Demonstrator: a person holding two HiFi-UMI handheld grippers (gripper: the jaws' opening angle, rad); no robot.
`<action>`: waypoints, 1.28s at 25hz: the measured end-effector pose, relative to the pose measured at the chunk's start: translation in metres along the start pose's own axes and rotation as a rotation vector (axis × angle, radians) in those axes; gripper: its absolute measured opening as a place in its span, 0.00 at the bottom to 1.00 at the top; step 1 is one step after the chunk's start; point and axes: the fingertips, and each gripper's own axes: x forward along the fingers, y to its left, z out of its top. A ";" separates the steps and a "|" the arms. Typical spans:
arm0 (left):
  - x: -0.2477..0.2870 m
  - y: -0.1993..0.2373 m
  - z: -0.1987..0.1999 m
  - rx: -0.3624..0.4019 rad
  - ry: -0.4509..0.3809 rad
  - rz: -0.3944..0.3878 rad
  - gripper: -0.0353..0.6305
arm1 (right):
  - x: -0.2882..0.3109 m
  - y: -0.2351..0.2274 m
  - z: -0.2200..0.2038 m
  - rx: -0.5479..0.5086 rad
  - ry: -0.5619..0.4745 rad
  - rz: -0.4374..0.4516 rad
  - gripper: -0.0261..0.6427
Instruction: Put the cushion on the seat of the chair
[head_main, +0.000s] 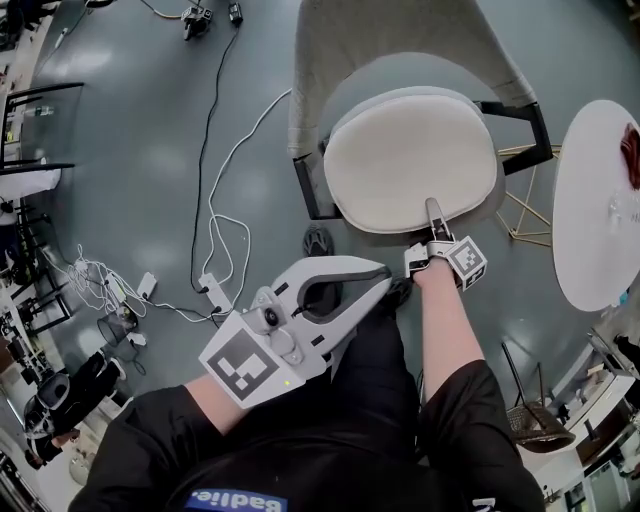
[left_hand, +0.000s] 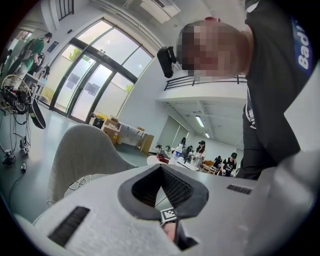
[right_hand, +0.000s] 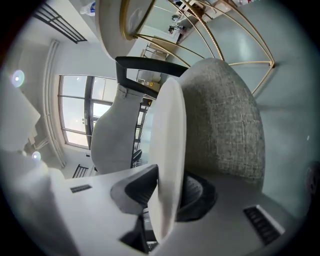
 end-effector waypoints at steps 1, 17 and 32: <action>-0.001 -0.001 -0.002 -0.003 0.003 0.001 0.06 | 0.000 -0.002 -0.001 0.003 0.007 0.008 0.15; -0.001 -0.022 -0.013 -0.021 -0.009 0.016 0.06 | -0.018 -0.012 -0.006 0.025 0.045 0.066 0.28; 0.006 -0.068 -0.003 0.006 -0.011 -0.038 0.06 | -0.089 -0.006 0.009 -0.012 0.050 0.058 0.31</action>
